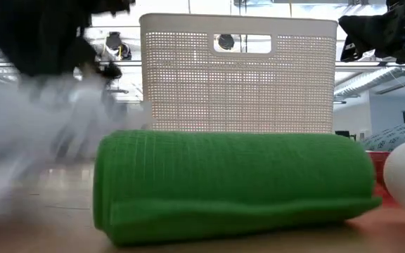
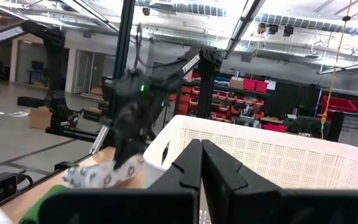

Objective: Pick & place medical supplies in basket/bin
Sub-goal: Put the mailer bag into the white bin

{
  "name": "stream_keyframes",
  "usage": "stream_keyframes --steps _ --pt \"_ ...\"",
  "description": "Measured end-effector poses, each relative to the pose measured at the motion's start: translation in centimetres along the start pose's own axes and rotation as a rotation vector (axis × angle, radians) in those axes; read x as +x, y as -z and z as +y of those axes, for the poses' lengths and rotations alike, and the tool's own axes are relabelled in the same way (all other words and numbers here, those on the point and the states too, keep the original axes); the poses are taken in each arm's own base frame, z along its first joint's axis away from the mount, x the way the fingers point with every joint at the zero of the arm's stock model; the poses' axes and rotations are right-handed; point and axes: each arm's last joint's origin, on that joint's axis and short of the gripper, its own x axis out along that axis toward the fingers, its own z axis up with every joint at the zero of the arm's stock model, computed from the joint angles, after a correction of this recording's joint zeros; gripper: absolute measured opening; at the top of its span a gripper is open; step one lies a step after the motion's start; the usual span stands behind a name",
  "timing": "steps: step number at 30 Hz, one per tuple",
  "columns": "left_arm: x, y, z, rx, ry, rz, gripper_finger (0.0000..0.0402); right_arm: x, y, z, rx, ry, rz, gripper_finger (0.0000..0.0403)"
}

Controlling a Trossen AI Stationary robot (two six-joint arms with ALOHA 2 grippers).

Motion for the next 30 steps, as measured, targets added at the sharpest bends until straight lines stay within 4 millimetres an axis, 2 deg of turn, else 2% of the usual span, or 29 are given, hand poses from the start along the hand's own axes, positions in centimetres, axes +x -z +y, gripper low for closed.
stream_keyframes --steps 3,7,12,15,19,23,30 --pt "-3.3 -0.2 -0.9 0.062 -0.060 -0.109 0.0004 0.0 0.0 0.0 0.000 0.000 -0.001 0.0000" --pt "-8.6 0.6 -2.3 0.130 -0.114 -0.241 0.0003 0.0 -0.1 0.0 -0.002 0.000 -0.006 0.0000" --pt "-14.6 3.0 -2.7 0.202 -0.292 -0.362 0.0002 0.0 -0.1 0.0 -0.002 0.000 -0.007 0.0000" --pt "-17.3 4.7 -2.1 0.227 -0.414 -0.424 0.0002 0.0 -0.1 0.0 -0.003 0.000 -0.007 0.0000" --pt "-19.8 6.6 -0.7 0.268 -0.518 -0.532 0.0001 0.0 -0.1 0.0 0.010 0.000 -0.009 0.0000" --pt "-21.5 8.6 0.8 0.306 -0.572 -0.678 0.0001 0.0 -0.4 0.0 0.005 0.003 -0.040 0.0000" --pt "-22.1 11.3 3.2 0.423 -0.719 -0.968 0.0001 0.0 -0.6 0.0 0.002 0.004 -0.061 0.0000"
